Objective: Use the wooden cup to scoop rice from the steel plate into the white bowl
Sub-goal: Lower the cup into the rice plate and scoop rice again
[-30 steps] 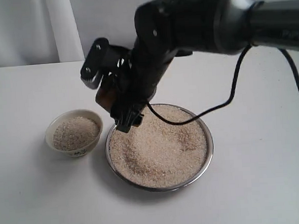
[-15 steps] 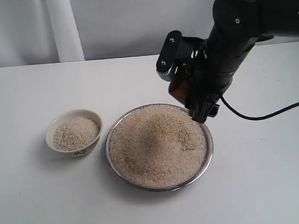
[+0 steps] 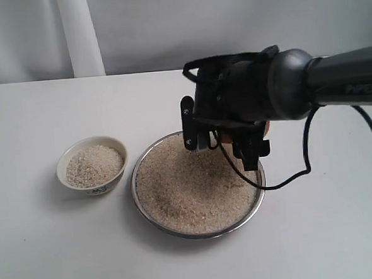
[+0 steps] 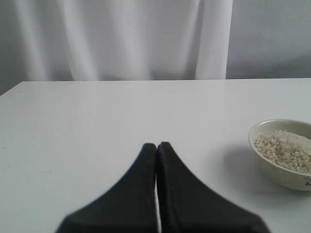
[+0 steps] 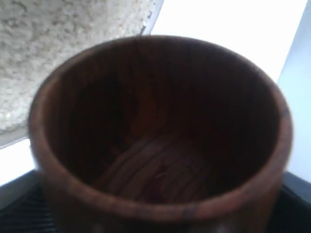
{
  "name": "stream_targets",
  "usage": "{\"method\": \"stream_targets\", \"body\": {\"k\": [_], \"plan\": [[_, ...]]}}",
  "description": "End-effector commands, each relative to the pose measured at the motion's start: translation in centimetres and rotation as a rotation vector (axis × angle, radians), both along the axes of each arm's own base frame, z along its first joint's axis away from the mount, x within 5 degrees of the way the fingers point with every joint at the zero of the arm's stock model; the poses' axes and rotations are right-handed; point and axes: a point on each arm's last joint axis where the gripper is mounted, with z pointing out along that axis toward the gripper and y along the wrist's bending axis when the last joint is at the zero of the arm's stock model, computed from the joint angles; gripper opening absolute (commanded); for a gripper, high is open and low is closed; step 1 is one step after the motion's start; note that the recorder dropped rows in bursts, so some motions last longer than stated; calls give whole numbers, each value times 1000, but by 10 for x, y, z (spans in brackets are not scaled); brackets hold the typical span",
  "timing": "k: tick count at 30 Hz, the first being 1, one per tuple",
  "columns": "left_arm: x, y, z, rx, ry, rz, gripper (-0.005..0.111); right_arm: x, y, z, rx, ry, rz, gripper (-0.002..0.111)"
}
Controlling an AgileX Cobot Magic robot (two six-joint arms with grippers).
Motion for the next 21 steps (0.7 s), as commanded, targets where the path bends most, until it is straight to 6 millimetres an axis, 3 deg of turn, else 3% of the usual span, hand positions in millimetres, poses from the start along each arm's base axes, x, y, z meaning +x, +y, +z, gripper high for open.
{"method": "stream_targets", "body": {"k": [1, 11, 21], "plan": [[0, 0, 0, -3, -7, -1, 0, 3, 9, -11, -137, -99, 65, 0], [0, 0, 0, -3, -7, -1, 0, 3, 20, -38, -213, -87, 131, 0], [0, 0, 0, -3, -7, -1, 0, 1, 30, -56, -174, -63, 180, 0]]}}
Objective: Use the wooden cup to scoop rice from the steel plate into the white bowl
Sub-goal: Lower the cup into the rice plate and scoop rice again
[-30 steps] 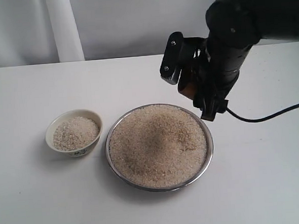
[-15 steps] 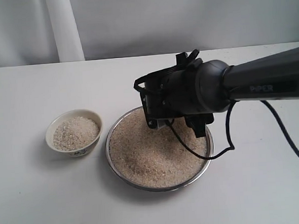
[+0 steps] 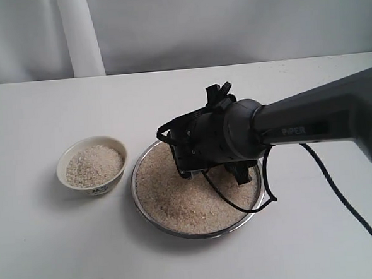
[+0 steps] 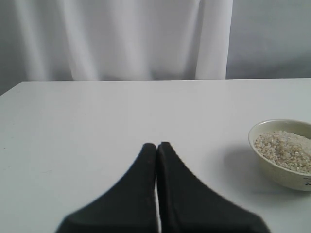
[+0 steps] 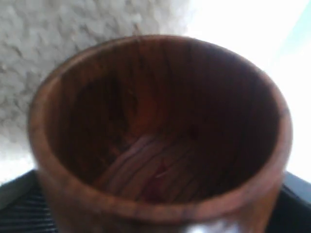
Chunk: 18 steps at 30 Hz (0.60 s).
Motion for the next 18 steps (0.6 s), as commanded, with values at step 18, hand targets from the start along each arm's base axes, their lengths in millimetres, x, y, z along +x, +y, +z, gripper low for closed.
{"method": "stream_targets", "body": {"k": [18], "plan": [[0, 0, 0, -3, -7, -1, 0, -11, 22, -36, 132, 104, 63, 0]]}}
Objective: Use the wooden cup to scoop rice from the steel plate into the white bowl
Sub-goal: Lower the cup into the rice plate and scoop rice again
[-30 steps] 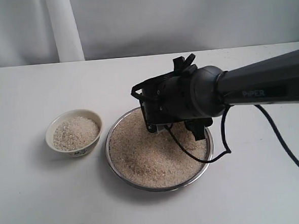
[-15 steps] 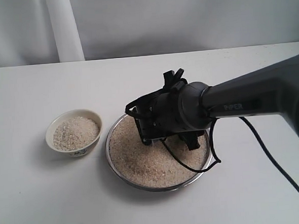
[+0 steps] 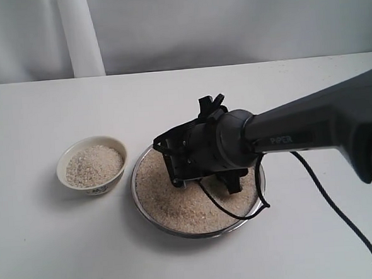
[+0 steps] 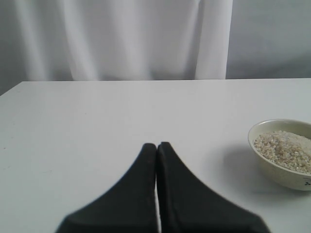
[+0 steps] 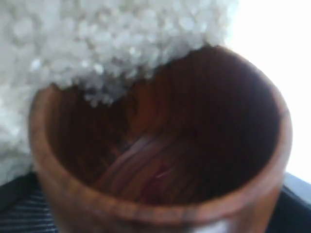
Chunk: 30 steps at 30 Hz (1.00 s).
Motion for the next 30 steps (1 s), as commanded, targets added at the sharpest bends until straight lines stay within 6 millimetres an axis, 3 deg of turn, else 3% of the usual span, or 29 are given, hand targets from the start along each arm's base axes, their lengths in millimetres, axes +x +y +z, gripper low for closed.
{"method": "stream_targets", "body": {"k": [1, 30], "plan": [[0, 0, 0, -3, -7, -1, 0, -8, 11, -16, 98, 75, 18, 0], [0, 0, 0, -3, -7, -1, 0, -23, 18, -28, 280, 259, -96, 0]]}}
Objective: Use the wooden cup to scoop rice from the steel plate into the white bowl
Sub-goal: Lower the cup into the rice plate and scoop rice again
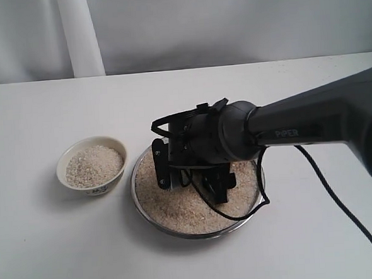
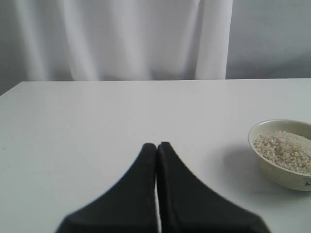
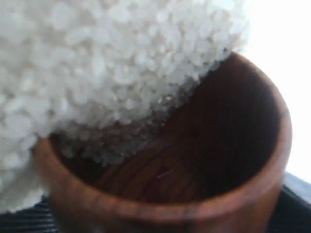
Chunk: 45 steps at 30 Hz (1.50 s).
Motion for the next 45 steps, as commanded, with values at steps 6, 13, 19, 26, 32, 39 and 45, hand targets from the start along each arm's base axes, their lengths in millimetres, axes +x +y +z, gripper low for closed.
{"method": "stream_targets", "body": {"k": [6, 13, 19, 26, 32, 39, 45], "plan": [[0, 0, 0, -3, -7, -1, 0, -13, 9, -17, 172, 124, -80, 0], [0, 0, 0, -3, -7, -1, 0, -15, 5, 1, 293, 120, -84, 0], [0, 0, 0, -3, -7, -1, 0, -20, -4, -3, 330, 140, -90, 0], [0, 0, 0, -3, -7, -1, 0, -20, 2, -4, 409, 141, -78, 0], [0, 0, 0, -3, -7, -1, 0, -12, -8, -3, 421, 135, -132, 0], [0, 0, 0, -3, -7, -1, 0, -5, -24, 4, 539, 117, -171, 0], [0, 0, 0, -3, -7, -1, 0, -10, -47, 16, 748, 79, -207, 0]]}}
